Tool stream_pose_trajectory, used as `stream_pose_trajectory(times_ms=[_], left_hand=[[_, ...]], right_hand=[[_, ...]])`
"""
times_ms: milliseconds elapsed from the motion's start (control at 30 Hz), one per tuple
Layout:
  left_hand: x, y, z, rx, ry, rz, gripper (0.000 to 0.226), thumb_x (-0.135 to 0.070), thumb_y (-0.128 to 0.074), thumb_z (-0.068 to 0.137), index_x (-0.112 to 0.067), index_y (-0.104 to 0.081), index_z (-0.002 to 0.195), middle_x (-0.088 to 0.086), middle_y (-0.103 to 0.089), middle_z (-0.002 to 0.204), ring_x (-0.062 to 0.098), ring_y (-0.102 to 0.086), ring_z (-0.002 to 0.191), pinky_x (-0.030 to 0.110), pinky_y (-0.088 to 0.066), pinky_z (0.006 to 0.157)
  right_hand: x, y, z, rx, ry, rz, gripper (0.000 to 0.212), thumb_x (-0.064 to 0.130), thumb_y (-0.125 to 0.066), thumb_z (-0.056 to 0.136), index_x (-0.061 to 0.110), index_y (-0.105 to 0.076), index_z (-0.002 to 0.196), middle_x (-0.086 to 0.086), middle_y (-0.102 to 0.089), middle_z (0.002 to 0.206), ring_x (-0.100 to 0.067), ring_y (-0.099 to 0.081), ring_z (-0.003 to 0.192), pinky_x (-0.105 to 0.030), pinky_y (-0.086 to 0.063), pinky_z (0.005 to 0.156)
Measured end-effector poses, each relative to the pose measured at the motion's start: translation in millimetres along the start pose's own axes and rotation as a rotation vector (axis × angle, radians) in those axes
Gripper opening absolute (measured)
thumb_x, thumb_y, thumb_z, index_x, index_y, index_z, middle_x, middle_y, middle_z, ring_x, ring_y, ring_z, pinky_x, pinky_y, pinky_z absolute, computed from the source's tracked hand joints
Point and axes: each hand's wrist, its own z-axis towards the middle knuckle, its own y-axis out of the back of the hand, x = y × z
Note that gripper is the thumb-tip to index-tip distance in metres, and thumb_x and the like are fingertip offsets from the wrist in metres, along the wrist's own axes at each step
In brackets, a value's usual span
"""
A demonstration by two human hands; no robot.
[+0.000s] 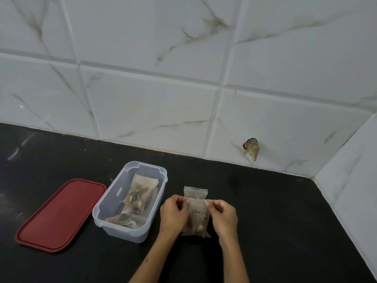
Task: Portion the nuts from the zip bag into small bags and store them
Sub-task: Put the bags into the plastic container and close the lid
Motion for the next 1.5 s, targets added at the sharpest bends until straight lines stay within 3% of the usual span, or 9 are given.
stream_pose_trajectory(times_ms=[133, 367, 567, 733, 867, 967, 1167, 1367, 1500], left_hand=[[-1, -1, -3, -0.035, -0.017, 0.000, 0.004, -0.019, -0.063, 0.090, -0.021, -0.066, 0.090, -0.010, -0.067, 0.085, -0.002, -0.061, 0.081, 0.008, -0.044, 0.063], [-20, 16, -30, -0.082, -0.226, -0.044, 0.013, -0.011, -0.063, 0.088, -0.023, -0.064, 0.084, -0.011, -0.067, 0.082, -0.002, -0.062, 0.079, 0.007, -0.047, 0.068], [-62, 77, -41, -0.177, -0.323, -0.039, 0.008, -0.016, -0.064, 0.089, -0.024, -0.062, 0.090, -0.015, -0.064, 0.081, -0.005, -0.060, 0.076, 0.005, -0.046, 0.060], [-67, 133, -18, -0.227, -0.240, -0.022, 0.008, -0.017, -0.063, 0.088, -0.021, -0.057, 0.086, -0.008, -0.064, 0.082, 0.002, -0.060, 0.072, 0.009, -0.039, 0.051], [-56, 159, 6, -0.218, -0.160, 0.078, 0.005, -0.011, -0.063, 0.086, -0.015, -0.065, 0.084, -0.007, -0.063, 0.079, 0.012, -0.060, 0.082, 0.020, -0.043, 0.071], [-44, 167, 25, -0.127, -0.108, 0.214, 0.015, -0.004, -0.058, 0.086, -0.008, -0.072, 0.085, 0.004, -0.064, 0.080, 0.020, -0.058, 0.081, 0.029, -0.049, 0.080], [-20, 170, 43, 0.198, -0.026, 0.313, 0.016, 0.002, -0.048, 0.076, -0.011, -0.057, 0.070, 0.006, -0.050, 0.069, 0.019, -0.045, 0.063, 0.030, -0.040, 0.059], [-14, 178, 44, 0.497, -0.005, 0.311, 0.031, 0.003, -0.048, 0.076, 0.002, -0.063, 0.104, 0.016, -0.065, 0.106, 0.030, -0.064, 0.098, 0.042, -0.056, 0.085], [-16, 185, 43, 0.582, 0.008, 0.367, 0.031, 0.003, -0.054, 0.078, 0.000, -0.062, 0.108, 0.019, -0.063, 0.115, 0.029, -0.062, 0.107, 0.043, -0.053, 0.093]], right_hand=[[-4, -2, 0, -0.025, -0.016, 0.035, 0.011, 0.018, -0.068, 0.086, 0.024, -0.069, 0.076, 0.008, -0.070, 0.081, -0.005, -0.064, 0.081, -0.021, -0.050, 0.071], [11, 3, -22, -0.110, 0.054, 0.163, 0.009, 0.015, -0.072, 0.082, 0.023, -0.071, 0.078, 0.003, -0.072, 0.075, -0.011, -0.069, 0.077, -0.033, -0.057, 0.073], [62, -16, -60, -0.175, 0.333, 0.105, 0.013, 0.016, -0.069, 0.083, 0.026, -0.062, 0.080, 0.007, -0.069, 0.076, -0.003, -0.065, 0.071, -0.022, -0.051, 0.063], [96, -56, -81, -0.033, 0.356, 0.027, 0.013, 0.011, -0.058, 0.090, 0.020, -0.066, 0.090, 0.008, -0.067, 0.085, -0.004, -0.063, 0.079, -0.020, -0.051, 0.068], [111, -86, -92, 0.110, 0.368, -0.212, 0.019, 0.017, -0.054, 0.092, 0.020, -0.069, 0.104, 0.008, -0.066, 0.097, -0.003, -0.061, 0.086, -0.023, -0.052, 0.077], [122, -100, -97, 0.249, 0.268, -0.398, 0.025, 0.024, -0.059, 0.088, 0.009, -0.069, 0.106, -0.006, -0.068, 0.104, -0.014, -0.063, 0.088, -0.026, -0.050, 0.068], [123, -124, -91, 0.353, 0.193, -0.779, 0.024, 0.012, -0.056, 0.090, 0.005, -0.064, 0.112, -0.010, -0.059, 0.113, -0.021, -0.060, 0.092, -0.030, -0.050, 0.070], [130, -134, -94, 0.408, 0.182, -0.919, 0.031, 0.010, -0.049, 0.094, 0.001, -0.050, 0.124, -0.001, -0.038, 0.072, -0.012, -0.042, 0.063, -0.020, -0.033, 0.050], [133, -140, -95, 0.478, 0.162, -1.049, 0.033, 0.007, -0.050, 0.094, 0.003, -0.051, 0.127, -0.006, -0.045, 0.081, -0.017, -0.046, 0.071, -0.022, -0.034, 0.051]])
